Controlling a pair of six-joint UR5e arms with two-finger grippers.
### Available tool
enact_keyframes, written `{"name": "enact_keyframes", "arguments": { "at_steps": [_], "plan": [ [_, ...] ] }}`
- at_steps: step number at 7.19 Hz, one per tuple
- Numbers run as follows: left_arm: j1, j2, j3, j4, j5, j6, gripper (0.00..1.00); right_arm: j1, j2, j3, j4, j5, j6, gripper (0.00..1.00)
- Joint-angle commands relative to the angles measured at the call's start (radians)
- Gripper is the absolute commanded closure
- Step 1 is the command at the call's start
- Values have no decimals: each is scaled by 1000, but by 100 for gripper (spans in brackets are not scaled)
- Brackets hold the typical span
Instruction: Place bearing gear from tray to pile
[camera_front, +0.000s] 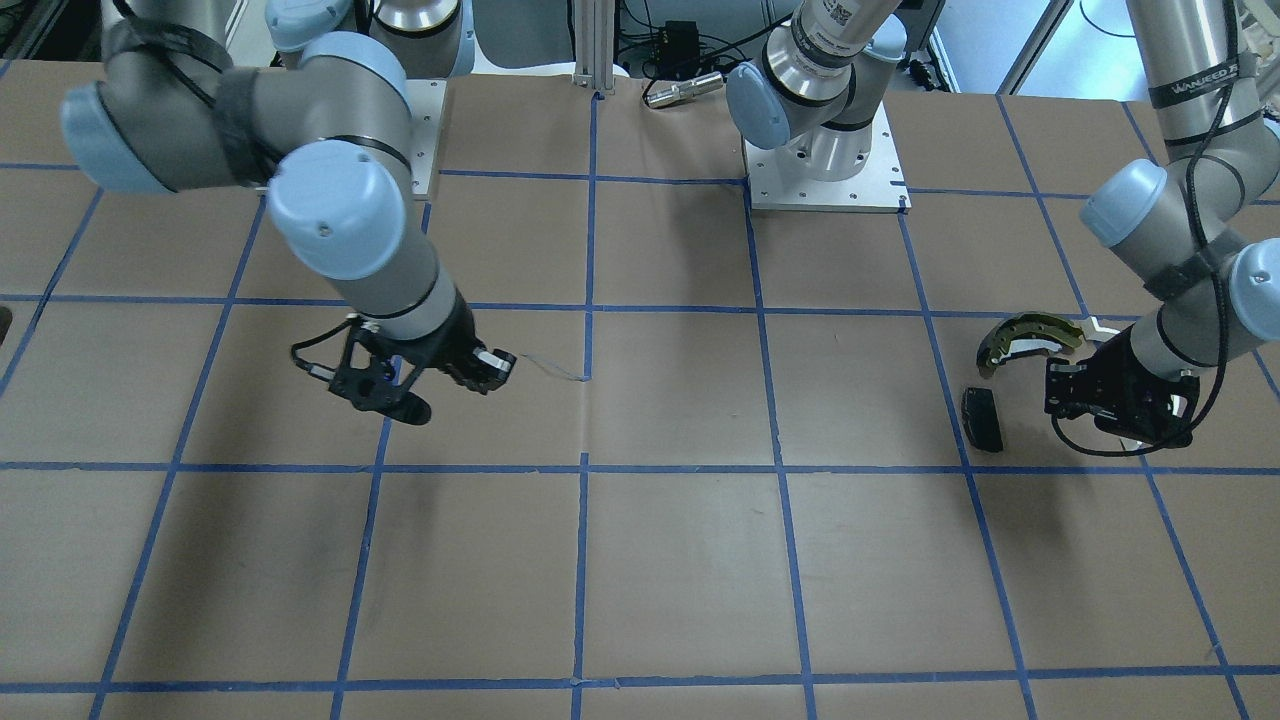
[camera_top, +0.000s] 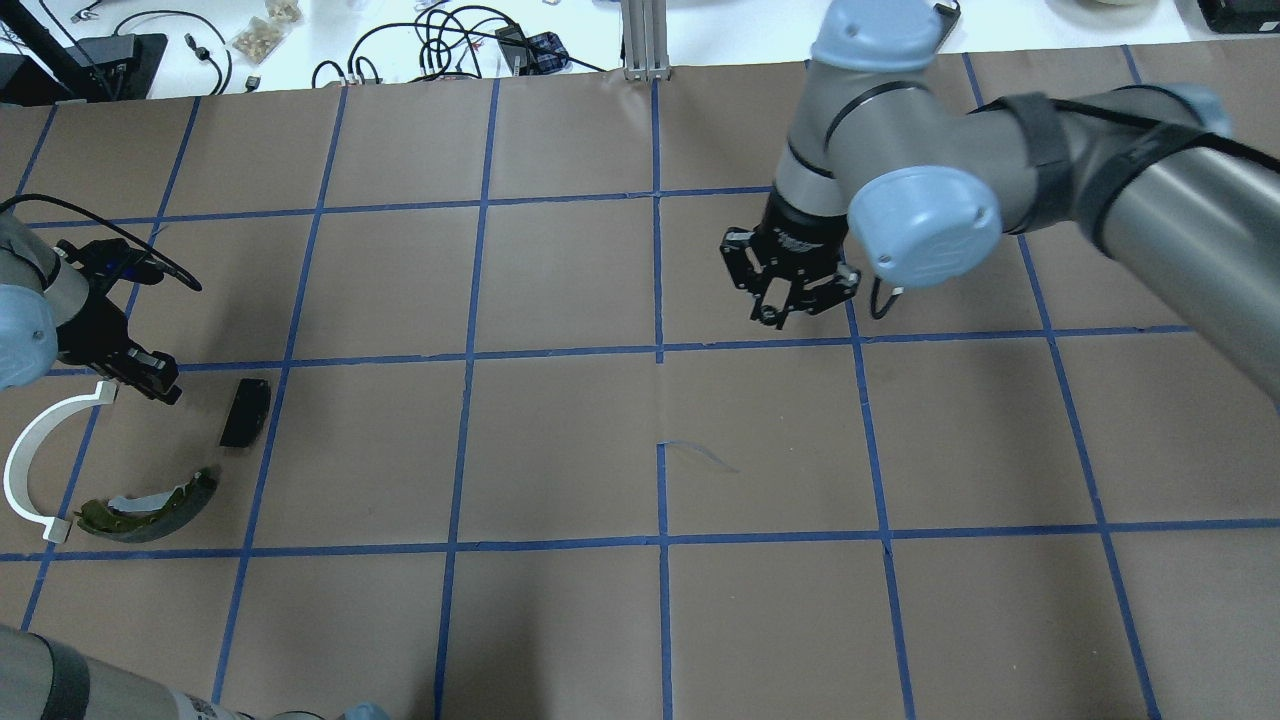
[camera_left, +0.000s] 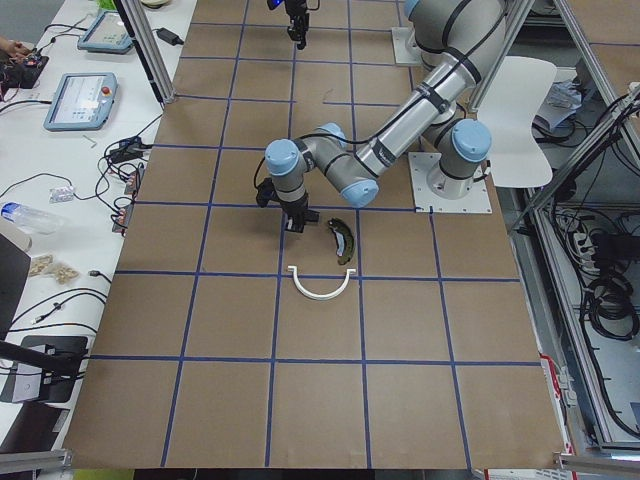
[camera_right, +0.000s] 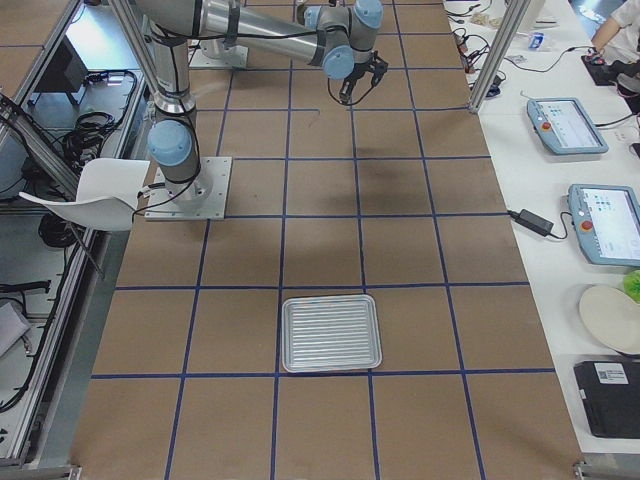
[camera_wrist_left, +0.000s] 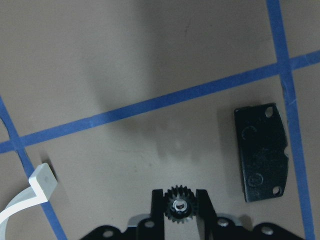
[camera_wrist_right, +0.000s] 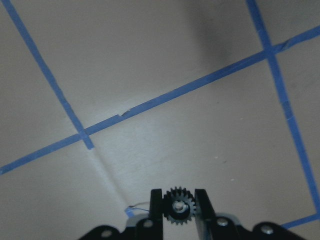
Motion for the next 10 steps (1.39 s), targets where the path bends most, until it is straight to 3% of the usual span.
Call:
{"name": "enact_keyframes", "arguments": {
  "at_steps": [1, 3, 4, 6, 7, 8, 9, 10],
  "plan": [
    [1, -35, -4, 4, -3, 4, 100, 109, 101, 0, -130, 78, 251, 84],
    [2, -38, -19, 4, -1, 4, 100, 133, 154, -2, -135, 90, 367, 82],
    [10, -37, -27, 4, 2, 7, 100, 133, 174, -2, -137, 122, 365, 73],
    [36, -38, -30, 4, 4, 7, 100, 157, 180, 6, -148, 80, 365, 12],
    [36, -40, -30, 4, 5, 2, 76, 156, 177, 3, -148, 78, 365, 0],
    [36, -41, -30, 4, 5, 2, 47, 154, 171, -8, -155, 68, 356, 0],
    [36, -43, -30, 2, 5, 1, 30, 148, 144, -46, -175, -5, 329, 0],
    [36, -43, -30, 2, 5, -1, 24, 128, 104, -96, -160, -33, 246, 0]
  ]
}}
